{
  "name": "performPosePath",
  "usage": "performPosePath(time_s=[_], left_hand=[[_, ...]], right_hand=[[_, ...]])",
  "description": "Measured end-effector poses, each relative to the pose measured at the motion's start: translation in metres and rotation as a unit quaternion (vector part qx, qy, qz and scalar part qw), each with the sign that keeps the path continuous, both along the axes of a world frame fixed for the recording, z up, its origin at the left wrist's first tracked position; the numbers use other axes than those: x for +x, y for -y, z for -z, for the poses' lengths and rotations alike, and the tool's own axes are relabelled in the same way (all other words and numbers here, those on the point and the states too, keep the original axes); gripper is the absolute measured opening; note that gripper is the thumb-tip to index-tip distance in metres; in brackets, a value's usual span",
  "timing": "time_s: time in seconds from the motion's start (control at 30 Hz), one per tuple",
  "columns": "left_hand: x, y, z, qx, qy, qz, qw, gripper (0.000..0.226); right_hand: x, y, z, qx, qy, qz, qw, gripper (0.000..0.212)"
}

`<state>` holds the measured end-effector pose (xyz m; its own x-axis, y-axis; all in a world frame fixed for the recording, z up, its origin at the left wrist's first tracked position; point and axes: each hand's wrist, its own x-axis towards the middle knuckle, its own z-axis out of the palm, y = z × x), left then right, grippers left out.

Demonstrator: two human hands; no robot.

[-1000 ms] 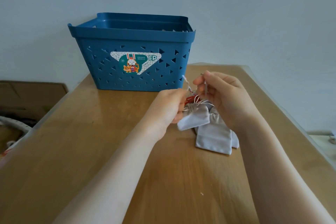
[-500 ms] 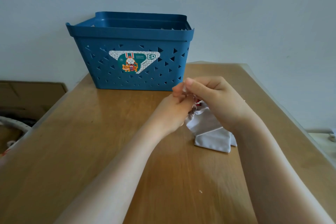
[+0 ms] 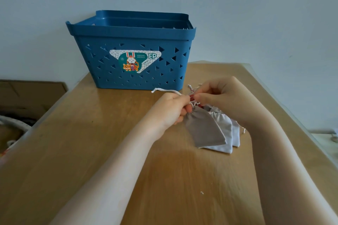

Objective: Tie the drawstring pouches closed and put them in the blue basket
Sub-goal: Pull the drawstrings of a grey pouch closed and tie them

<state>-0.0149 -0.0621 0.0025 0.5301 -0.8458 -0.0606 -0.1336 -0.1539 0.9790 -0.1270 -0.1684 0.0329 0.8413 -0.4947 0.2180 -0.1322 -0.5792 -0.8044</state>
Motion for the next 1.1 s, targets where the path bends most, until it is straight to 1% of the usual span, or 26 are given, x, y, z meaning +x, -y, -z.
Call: performPosePath(time_s=[0.07,0.13,0.23,0.33,0.4,0.5,0.57,0.6,0.7,0.77,0.87,0.97,1.1], left_hand=[[0.000,0.000,0.000,-0.005,-0.026,0.018,0.999,0.033],[0.000,0.000,-0.001,-0.019,-0.055,0.026,0.998,0.028],[0.003,-0.002,-0.002,-0.032,-0.065,0.027,0.997,0.026],[0.006,-0.003,-0.001,-0.038,-0.066,0.030,0.997,0.019],[0.007,-0.004,-0.002,-0.048,-0.065,0.027,0.996,0.018],[0.008,-0.005,-0.005,-0.057,-0.044,0.015,0.997,0.017],[0.009,-0.006,-0.005,-0.054,-0.027,0.009,0.998,0.014],[0.010,-0.006,-0.005,-0.054,-0.007,0.009,0.998,0.014],[0.014,-0.009,-0.008,-0.061,0.106,0.017,0.992,0.015],[0.015,-0.013,-0.011,-0.069,0.141,0.020,0.987,0.016],[0.017,-0.017,-0.012,-0.068,0.151,0.033,0.986,0.013],[0.015,-0.018,-0.010,-0.051,0.153,0.049,0.986,0.009],[0.014,-0.015,-0.007,-0.045,0.171,0.045,0.983,0.013]], right_hand=[[-0.001,-0.002,-0.003,0.024,0.008,-0.027,0.999,0.008],[-0.002,-0.004,-0.004,0.031,-0.003,-0.065,0.997,0.010],[-0.002,-0.004,-0.002,0.037,-0.021,-0.092,0.995,0.012],[-0.001,-0.002,0.000,0.057,-0.007,-0.074,0.996,0.009],[0.001,0.001,0.003,0.032,0.002,-0.040,0.999,0.011],[0.003,0.004,0.006,-0.044,0.004,-0.010,0.999,0.019],[0.003,0.005,0.005,-0.075,0.007,-0.009,0.997,0.019],[0.003,0.004,0.004,-0.087,0.007,-0.013,0.996,0.018],[0.003,0.005,0.005,-0.106,-0.002,-0.027,0.994,0.018],[0.004,0.006,0.007,-0.101,-0.026,-0.027,0.994,0.014],[0.005,0.007,0.010,-0.098,-0.053,-0.021,0.994,0.004],[0.003,0.007,0.007,-0.106,-0.063,-0.013,0.992,0.007],[0.000,0.004,0.003,-0.089,-0.066,-0.021,0.994,0.010]])
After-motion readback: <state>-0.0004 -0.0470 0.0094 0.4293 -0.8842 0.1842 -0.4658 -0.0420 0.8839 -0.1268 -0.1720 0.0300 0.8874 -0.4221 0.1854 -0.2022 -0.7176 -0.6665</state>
